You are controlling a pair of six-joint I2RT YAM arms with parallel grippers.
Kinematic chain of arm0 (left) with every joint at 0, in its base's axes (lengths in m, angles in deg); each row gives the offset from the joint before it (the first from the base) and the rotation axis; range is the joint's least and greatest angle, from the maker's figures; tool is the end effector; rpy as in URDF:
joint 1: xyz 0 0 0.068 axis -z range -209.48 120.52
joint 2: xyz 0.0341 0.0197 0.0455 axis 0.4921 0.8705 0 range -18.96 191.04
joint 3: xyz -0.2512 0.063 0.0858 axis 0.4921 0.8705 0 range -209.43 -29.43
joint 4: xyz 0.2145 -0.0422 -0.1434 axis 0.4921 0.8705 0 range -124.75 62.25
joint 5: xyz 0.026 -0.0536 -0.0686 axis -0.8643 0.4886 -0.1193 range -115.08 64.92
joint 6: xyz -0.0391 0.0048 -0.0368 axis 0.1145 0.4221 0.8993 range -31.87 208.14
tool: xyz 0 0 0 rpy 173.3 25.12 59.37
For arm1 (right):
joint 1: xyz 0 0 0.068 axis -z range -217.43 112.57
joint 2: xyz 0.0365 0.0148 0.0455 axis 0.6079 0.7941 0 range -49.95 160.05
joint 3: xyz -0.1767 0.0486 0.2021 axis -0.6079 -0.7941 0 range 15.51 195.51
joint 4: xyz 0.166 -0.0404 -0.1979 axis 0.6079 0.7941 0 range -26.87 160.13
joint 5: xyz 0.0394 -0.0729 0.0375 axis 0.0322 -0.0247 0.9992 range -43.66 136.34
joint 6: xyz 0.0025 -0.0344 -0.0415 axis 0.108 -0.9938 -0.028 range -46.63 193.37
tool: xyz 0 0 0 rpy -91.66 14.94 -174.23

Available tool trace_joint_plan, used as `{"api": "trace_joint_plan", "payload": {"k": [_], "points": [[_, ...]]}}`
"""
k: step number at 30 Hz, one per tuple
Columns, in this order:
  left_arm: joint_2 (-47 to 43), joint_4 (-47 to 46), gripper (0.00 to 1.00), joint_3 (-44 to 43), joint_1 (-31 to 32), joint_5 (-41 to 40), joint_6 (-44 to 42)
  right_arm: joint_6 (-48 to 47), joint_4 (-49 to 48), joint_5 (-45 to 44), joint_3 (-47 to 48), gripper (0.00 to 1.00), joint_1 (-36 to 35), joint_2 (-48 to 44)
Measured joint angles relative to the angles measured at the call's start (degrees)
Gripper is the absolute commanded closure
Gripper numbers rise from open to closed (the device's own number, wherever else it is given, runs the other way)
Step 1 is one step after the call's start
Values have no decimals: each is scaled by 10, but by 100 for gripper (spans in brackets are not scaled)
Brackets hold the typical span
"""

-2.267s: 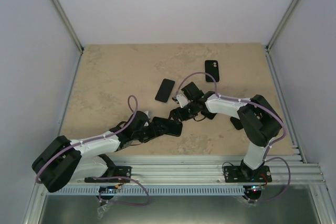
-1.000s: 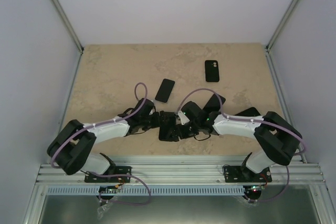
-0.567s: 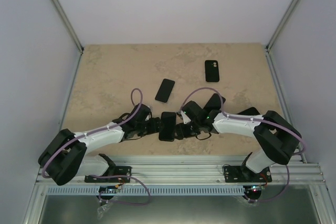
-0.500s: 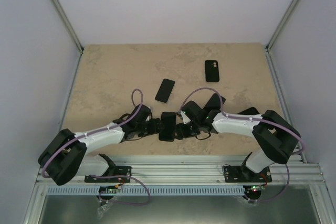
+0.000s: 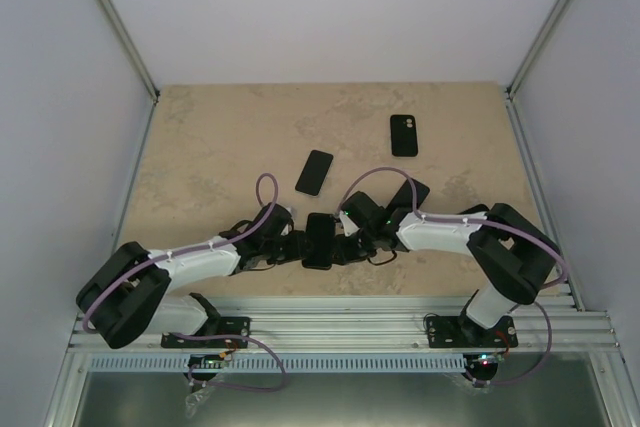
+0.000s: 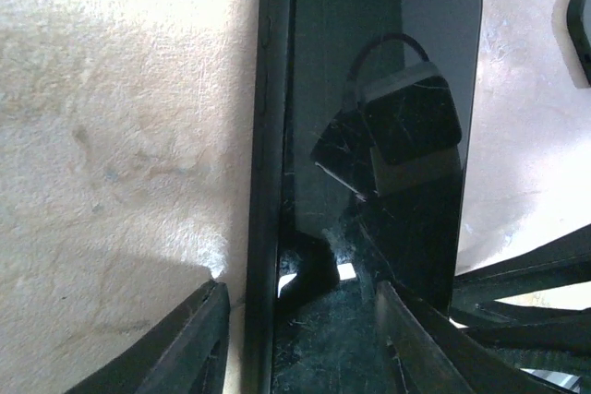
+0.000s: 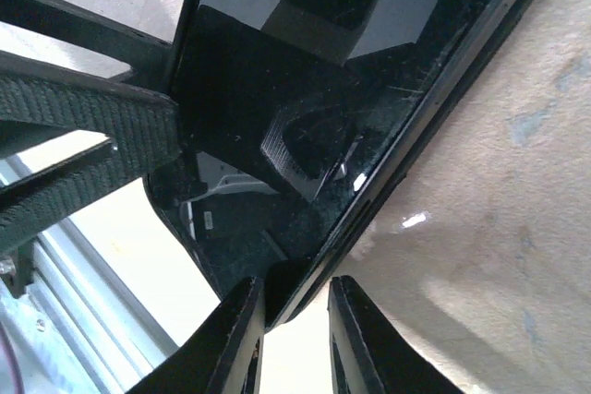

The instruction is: Put the phone into the phone case

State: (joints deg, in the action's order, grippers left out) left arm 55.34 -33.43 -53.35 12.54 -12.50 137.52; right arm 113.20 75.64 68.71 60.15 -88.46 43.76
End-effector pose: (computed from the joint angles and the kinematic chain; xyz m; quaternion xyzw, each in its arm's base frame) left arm 0.1570 -0.1518 0.1318 -0.0245 0.9394 -0.3055 0.1537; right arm 0.1743 0.2370 0.1371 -0.1402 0.9418 0.3035 0.0351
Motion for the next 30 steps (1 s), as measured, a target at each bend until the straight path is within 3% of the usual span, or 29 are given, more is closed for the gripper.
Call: {"api": "trace_joint_plan", "payload": {"k": [6, 17, 30], "points": [[4, -9, 61, 3, 3, 0, 4, 2, -7, 14, 9, 89, -2, 12], [5, -18, 62, 7, 5, -10, 12, 4, 52, -7, 53, 90, -12, 38], [-1, -31, 57, 15, 9, -24, 19, 7, 197, -132, 166, 87, -67, 90]]}}
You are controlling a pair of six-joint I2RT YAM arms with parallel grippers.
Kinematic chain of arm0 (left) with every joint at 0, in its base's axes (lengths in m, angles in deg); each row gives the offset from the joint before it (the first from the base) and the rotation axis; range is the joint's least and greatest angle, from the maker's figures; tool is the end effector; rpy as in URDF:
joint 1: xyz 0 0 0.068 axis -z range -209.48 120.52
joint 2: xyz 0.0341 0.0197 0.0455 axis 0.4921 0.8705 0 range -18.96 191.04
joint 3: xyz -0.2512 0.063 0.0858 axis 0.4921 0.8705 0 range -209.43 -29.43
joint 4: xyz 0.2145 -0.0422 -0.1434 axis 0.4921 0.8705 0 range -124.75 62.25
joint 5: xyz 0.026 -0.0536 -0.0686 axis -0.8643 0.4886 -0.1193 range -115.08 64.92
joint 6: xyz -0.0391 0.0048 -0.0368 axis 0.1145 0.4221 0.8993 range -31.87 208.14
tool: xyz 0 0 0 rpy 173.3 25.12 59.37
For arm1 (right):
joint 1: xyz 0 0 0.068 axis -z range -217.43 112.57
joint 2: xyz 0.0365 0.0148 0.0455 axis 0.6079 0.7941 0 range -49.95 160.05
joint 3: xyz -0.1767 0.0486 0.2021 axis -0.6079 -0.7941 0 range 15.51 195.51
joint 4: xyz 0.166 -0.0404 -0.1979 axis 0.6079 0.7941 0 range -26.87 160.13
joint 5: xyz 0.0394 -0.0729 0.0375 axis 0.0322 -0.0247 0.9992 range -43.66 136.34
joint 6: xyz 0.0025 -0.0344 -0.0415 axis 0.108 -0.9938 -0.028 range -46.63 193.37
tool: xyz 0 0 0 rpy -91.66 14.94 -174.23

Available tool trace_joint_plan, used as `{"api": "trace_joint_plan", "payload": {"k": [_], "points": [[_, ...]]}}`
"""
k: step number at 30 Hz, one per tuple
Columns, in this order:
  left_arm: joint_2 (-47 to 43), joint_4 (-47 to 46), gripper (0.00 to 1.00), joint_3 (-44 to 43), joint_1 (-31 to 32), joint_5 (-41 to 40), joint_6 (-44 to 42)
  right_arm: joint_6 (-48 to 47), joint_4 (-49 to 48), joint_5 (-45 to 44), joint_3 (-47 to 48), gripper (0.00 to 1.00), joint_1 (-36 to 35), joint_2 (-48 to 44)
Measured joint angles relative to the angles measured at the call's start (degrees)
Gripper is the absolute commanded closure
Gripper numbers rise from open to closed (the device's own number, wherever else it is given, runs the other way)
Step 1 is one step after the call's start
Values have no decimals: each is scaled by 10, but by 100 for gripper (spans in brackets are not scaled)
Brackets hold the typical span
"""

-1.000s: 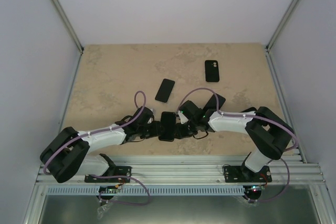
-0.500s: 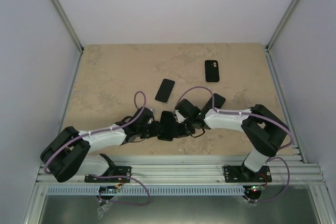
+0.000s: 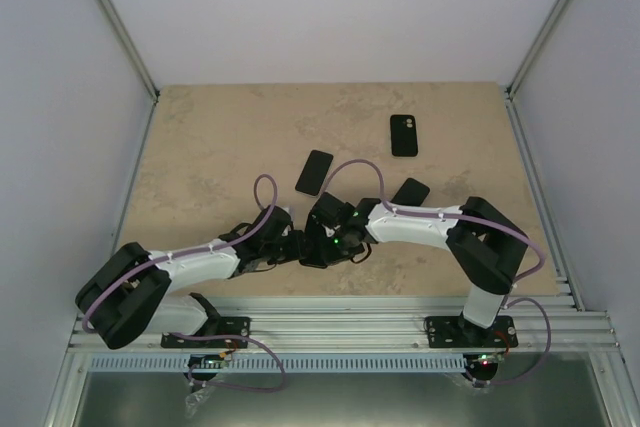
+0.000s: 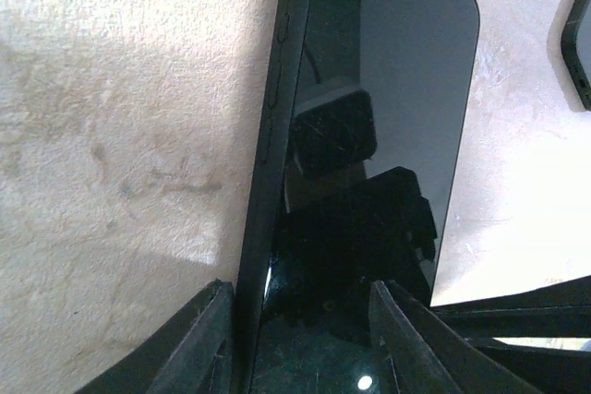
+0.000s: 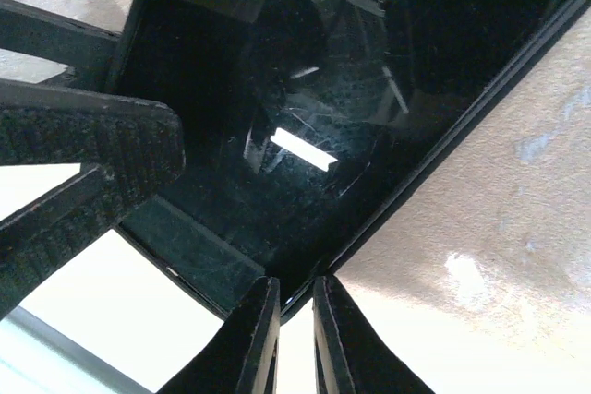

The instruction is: Put the phone into the phone case

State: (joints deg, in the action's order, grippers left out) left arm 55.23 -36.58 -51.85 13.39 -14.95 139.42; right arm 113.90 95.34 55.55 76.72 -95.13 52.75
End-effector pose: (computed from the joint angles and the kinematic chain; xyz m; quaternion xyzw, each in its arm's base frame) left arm 0.1547 -0.1520 0.1287 -0.0386 0.9356 -0.3062 0.1716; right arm 0.1726 0.2836 0.1489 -0.1585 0.9740 0.1589 0.0324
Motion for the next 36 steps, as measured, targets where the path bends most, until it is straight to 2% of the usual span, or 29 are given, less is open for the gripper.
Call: {"api": "trace_joint_plan", "payload": {"k": [9, 18, 29, 36], "points": [[-3, -10, 53, 5, -3, 6, 7, 10, 57, -83, 48, 83, -26, 31], [-14, 11, 52, 4, -30, 31, 1, -23, 35, -83, 37, 78, -21, 13], [27, 82, 47, -75, -61, 13, -40, -90, -30, 30, 19, 72, 100, -45], [87, 99, 45, -135, -61, 4, -64, -115, -67, 100, 19, 71, 169, -33]]}}
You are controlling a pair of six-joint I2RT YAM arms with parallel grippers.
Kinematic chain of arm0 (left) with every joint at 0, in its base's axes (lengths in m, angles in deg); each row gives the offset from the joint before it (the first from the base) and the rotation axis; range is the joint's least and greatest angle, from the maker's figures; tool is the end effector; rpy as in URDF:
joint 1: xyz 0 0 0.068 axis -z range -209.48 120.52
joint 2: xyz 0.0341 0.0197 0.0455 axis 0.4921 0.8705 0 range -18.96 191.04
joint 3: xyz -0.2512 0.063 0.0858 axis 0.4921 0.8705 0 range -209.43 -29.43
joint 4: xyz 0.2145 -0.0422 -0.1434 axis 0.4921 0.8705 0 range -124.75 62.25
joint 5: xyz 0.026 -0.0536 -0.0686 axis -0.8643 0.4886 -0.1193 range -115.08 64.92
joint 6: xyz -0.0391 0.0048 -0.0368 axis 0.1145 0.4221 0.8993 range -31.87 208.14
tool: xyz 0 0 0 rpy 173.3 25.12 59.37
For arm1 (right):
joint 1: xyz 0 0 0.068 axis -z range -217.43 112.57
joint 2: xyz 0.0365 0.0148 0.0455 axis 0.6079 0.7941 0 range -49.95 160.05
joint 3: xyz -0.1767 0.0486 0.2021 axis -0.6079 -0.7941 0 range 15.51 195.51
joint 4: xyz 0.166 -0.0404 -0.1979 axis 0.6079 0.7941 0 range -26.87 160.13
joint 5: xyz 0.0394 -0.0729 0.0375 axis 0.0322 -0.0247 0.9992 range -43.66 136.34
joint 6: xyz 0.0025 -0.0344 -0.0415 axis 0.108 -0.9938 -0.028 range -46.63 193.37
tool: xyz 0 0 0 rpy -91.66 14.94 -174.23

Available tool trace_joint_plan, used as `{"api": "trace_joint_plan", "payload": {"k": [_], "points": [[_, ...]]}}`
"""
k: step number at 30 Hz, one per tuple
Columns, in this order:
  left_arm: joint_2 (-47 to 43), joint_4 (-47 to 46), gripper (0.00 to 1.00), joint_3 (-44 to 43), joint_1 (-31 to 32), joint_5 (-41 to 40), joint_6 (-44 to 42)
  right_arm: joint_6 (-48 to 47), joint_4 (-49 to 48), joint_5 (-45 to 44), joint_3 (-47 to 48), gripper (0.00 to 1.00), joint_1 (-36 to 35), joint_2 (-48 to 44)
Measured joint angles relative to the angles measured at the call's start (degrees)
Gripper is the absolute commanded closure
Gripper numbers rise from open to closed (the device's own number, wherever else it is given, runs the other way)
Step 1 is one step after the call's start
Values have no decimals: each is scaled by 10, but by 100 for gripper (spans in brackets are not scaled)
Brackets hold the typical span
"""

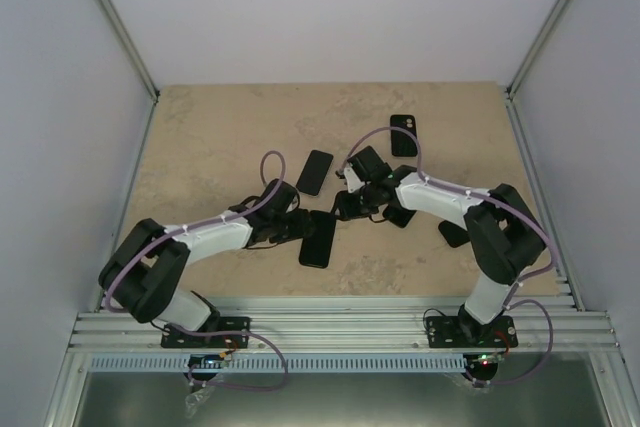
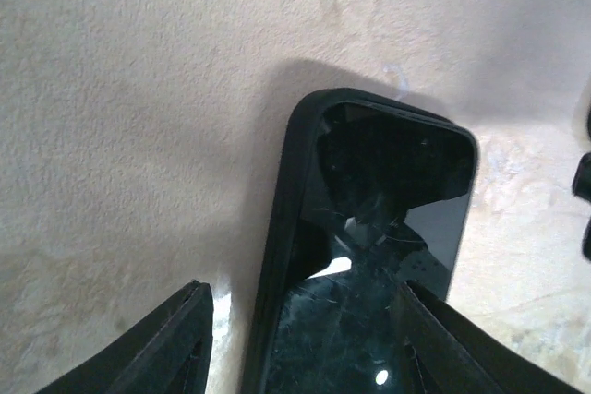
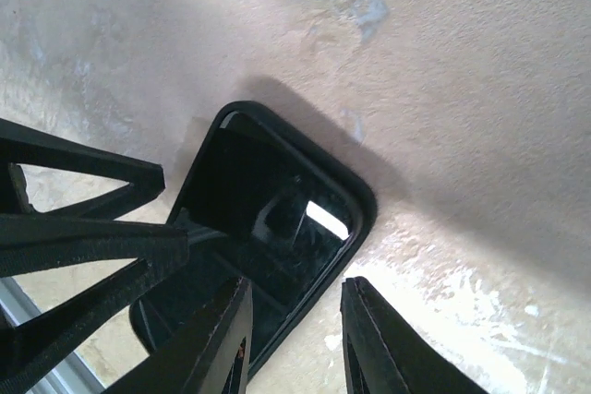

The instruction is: Put the phone into the phone case

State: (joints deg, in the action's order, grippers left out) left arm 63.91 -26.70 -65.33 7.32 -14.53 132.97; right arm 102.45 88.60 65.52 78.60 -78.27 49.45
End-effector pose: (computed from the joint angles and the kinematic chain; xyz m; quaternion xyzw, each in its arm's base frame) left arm 0.2048 -0.1612 0.1480 -0.0391 0.9494 -0.2618 0.1692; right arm 0.2549 0.2357 0.1824 -0.1383 0.9471 0.2702 0.1045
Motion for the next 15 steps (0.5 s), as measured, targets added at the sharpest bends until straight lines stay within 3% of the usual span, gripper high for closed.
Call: {"api": "trace_joint_plan", "payload": {"k": [6, 15], "points": [[36, 8, 47, -21, 0, -6, -12, -13, -24, 47, 0, 74, 30, 40], [57, 7, 57, -37, 0, -6, -25, -23, -57, 104, 0, 83, 54, 94]]}}
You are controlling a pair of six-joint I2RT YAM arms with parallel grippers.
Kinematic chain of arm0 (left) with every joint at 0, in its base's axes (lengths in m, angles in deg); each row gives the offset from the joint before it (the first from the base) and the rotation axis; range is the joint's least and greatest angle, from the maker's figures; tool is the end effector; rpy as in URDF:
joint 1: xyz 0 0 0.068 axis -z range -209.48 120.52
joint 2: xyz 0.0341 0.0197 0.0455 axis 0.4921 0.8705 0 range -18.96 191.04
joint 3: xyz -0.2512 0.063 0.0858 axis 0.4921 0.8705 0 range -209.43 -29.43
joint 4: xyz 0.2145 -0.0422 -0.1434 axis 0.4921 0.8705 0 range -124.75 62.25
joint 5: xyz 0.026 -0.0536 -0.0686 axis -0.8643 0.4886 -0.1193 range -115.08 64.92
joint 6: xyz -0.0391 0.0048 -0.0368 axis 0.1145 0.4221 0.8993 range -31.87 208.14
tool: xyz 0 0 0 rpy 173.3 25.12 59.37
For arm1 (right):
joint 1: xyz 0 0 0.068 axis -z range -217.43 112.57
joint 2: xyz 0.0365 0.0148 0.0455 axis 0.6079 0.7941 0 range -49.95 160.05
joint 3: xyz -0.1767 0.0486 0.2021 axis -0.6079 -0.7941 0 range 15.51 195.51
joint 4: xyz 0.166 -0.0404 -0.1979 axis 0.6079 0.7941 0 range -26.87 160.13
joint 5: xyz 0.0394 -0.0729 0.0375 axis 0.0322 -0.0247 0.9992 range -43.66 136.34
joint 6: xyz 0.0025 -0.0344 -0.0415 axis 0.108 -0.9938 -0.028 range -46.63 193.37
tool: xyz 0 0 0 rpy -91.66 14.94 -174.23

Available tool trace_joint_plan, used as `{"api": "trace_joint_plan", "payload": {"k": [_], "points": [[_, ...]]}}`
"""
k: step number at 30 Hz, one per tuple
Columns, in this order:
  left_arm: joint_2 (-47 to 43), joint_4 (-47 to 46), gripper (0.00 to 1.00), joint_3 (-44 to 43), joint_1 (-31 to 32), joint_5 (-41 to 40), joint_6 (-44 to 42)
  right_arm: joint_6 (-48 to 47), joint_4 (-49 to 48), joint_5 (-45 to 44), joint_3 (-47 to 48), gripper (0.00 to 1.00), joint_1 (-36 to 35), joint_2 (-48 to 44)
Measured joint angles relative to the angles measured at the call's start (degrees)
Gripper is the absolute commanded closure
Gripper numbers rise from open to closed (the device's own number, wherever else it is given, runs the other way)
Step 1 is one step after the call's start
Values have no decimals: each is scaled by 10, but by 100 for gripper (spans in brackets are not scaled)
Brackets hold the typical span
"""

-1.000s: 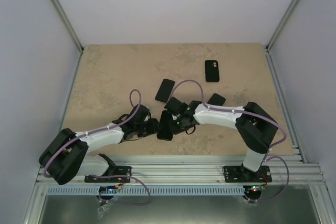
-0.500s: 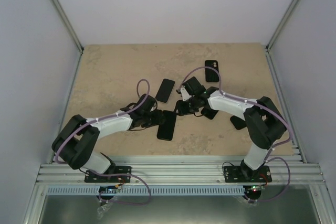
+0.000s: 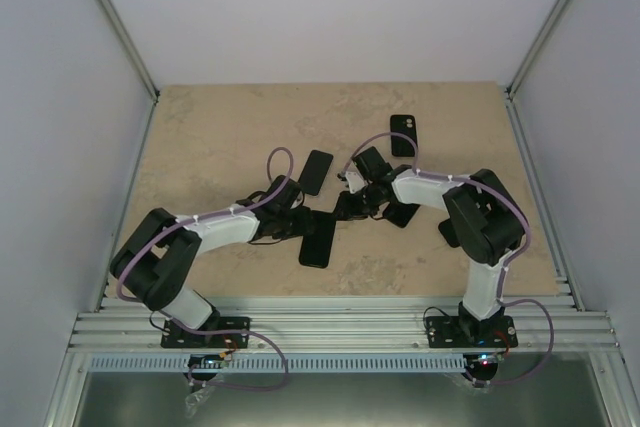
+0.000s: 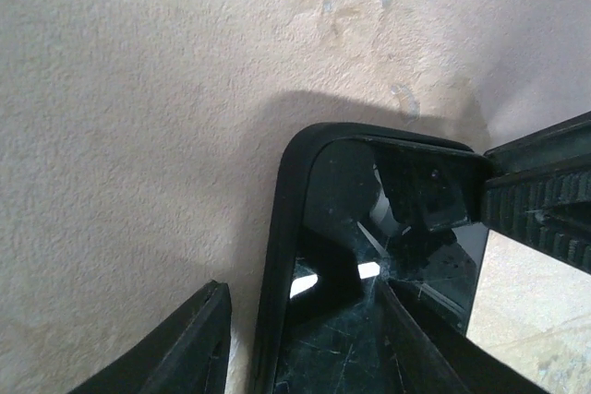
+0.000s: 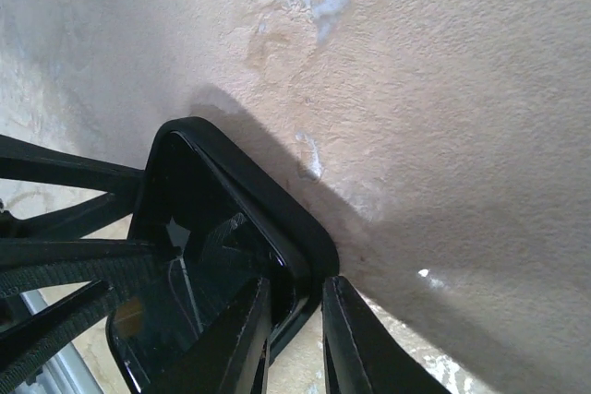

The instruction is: Put the phone into the phone case

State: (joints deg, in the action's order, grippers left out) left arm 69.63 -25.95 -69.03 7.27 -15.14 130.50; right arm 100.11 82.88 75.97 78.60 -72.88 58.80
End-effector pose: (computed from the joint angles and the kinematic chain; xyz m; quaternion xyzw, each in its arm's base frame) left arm 0.2188 -0.1709 0.1396 -0.0229 0.9572 -0.2400 0.1601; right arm 0.2853 0.2247 0.1348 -0.1260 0.9377 0.3203 0.0473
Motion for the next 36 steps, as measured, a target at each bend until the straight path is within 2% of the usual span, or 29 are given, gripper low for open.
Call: {"api": "trace_joint_plan", "payload": {"k": [6, 13, 22, 28, 36], "points": [[9, -6, 62, -3, 0, 0, -6, -2, -15, 33, 3, 87, 8, 15], [12, -7, 62, -5, 2, -3, -6, -3, -16, 15, 3, 87, 2, 16], [14, 2, 58, -12, 16, -27, -7, 1, 11, -74, 26, 87, -32, 26], [14, 5, 53, -14, 24, -42, -6, 12, 30, -166, 50, 85, -66, 26], [2, 27, 45, -14, 32, -80, -4, 13, 9, -202, 4, 78, -78, -21]]}}
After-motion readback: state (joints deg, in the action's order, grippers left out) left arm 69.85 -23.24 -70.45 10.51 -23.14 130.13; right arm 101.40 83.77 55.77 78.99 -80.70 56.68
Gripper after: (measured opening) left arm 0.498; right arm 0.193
